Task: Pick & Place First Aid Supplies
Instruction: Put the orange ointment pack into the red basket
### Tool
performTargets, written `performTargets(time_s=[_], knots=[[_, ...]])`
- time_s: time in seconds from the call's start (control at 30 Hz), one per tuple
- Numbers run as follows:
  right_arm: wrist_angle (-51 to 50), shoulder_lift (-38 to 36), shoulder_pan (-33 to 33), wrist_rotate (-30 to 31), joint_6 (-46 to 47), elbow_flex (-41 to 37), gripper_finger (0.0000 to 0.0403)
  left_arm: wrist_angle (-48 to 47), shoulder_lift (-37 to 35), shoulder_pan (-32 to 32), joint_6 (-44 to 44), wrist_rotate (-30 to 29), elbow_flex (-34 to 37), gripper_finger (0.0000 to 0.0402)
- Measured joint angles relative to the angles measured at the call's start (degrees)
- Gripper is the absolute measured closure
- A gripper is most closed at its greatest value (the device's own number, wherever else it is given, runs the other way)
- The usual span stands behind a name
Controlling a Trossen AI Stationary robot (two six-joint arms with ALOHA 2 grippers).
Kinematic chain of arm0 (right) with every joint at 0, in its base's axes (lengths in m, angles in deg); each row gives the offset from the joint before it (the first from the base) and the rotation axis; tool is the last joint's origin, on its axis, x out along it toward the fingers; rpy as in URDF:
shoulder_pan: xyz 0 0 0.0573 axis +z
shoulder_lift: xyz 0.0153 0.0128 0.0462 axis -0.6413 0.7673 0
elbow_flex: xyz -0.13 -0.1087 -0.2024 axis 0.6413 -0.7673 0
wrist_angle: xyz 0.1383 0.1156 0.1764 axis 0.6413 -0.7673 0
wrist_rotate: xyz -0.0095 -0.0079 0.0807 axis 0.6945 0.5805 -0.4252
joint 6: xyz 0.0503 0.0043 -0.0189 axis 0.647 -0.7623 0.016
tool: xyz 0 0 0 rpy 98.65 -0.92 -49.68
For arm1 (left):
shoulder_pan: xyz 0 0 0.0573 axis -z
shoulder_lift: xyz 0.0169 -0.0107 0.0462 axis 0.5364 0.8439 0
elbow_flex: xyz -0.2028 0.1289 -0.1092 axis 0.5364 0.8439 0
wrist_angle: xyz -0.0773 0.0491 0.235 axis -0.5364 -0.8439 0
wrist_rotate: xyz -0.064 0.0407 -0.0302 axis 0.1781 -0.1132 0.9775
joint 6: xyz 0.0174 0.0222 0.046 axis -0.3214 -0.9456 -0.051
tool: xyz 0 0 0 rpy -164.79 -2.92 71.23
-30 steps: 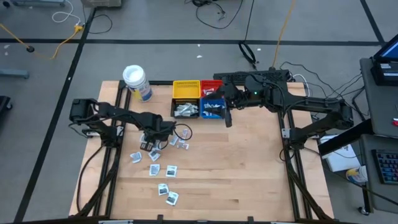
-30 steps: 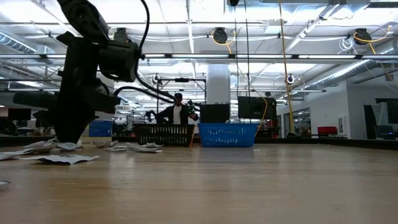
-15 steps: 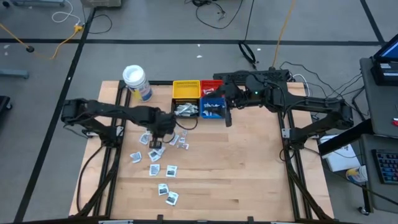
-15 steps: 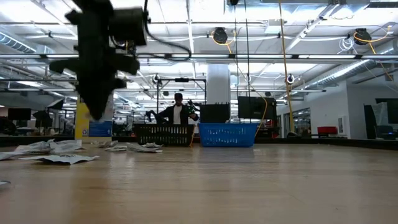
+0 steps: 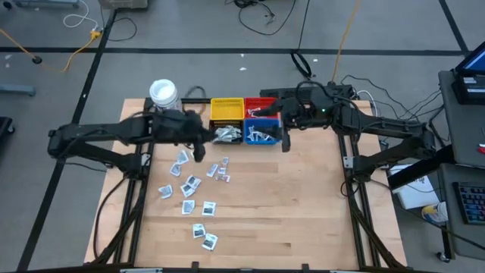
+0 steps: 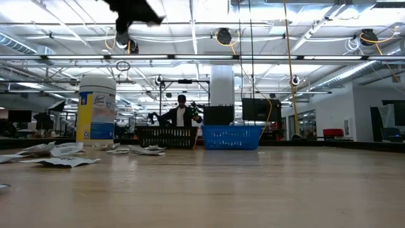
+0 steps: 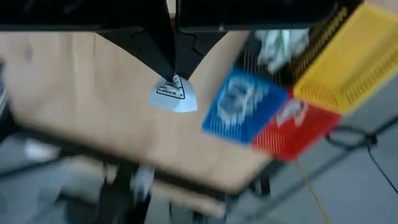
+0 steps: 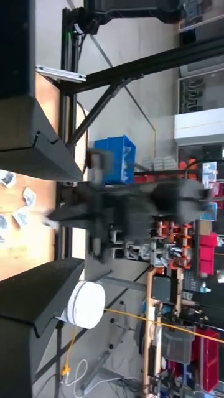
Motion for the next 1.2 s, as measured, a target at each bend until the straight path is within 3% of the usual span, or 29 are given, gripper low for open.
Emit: performTargets(time_s=[0.2,0.37,0.5,0.93,1.2], knots=[[0.1,-0.1,-0.1,0.2,2.1,0.0,0.0193,14.2,-3.1,0.5,0.2,-3.2,0.0,0.0401],[0.1,-0.1,-0.2,0.2,7.8,0.0,0.0193,29.0,-2.2,1.0,-0.1,-3.2,0.0,0.0401],[0.0,-0.1,-0.2,2.2,9.1,0.3,0.0193,35.6,-0.1,1.0,1.3,-3.8,-0.1,0.0401],[0.6,0.9,0.7,2.9,12.1,1.4,0.0193,25.2,14.1,1.0,-5.5,-2.8,-19.1,0.0401],[0.6,1.3,0.7,2.8,13.3,1.5,0.0193,25.0,21.1,1.0,-6.9,0.1,-26.2,0.0401]])
